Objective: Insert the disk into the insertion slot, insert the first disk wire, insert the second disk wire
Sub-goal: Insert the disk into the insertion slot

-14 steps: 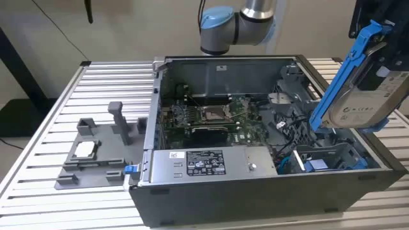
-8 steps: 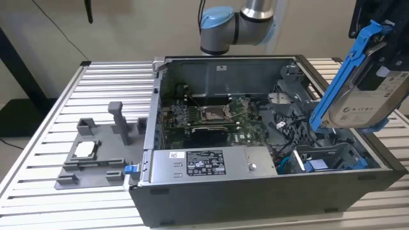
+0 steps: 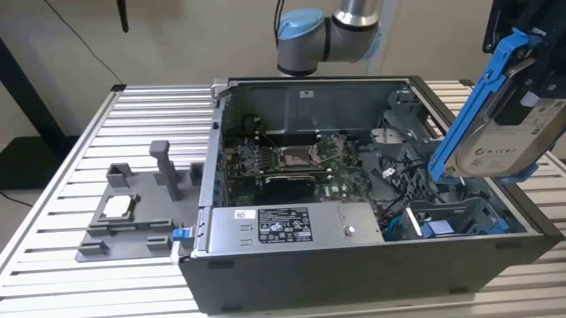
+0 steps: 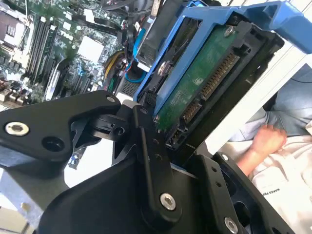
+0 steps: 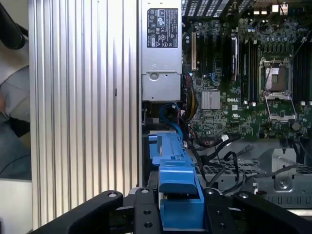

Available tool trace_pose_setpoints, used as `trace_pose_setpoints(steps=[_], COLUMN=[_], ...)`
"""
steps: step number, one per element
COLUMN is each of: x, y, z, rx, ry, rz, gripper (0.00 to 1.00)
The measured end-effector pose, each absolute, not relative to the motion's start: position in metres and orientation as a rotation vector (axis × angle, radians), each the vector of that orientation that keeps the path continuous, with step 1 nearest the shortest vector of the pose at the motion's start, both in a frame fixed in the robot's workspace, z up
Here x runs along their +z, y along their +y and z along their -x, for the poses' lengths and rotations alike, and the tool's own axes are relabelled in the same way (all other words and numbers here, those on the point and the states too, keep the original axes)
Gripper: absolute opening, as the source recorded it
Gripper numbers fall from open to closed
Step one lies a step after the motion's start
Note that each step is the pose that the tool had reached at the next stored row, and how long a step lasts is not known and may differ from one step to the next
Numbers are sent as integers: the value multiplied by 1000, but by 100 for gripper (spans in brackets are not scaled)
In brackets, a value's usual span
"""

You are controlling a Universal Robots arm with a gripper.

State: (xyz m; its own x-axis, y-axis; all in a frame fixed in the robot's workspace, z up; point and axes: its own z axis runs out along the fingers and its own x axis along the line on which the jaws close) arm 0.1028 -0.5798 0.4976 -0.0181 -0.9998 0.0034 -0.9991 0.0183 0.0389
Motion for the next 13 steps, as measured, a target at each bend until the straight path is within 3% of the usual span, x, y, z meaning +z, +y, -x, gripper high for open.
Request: trace_pose_setpoints(steps=[13], x=[476], y=[-580], z=[-103], rx=[-25], ry=[-2227], rz=[-2187], gripper=[33])
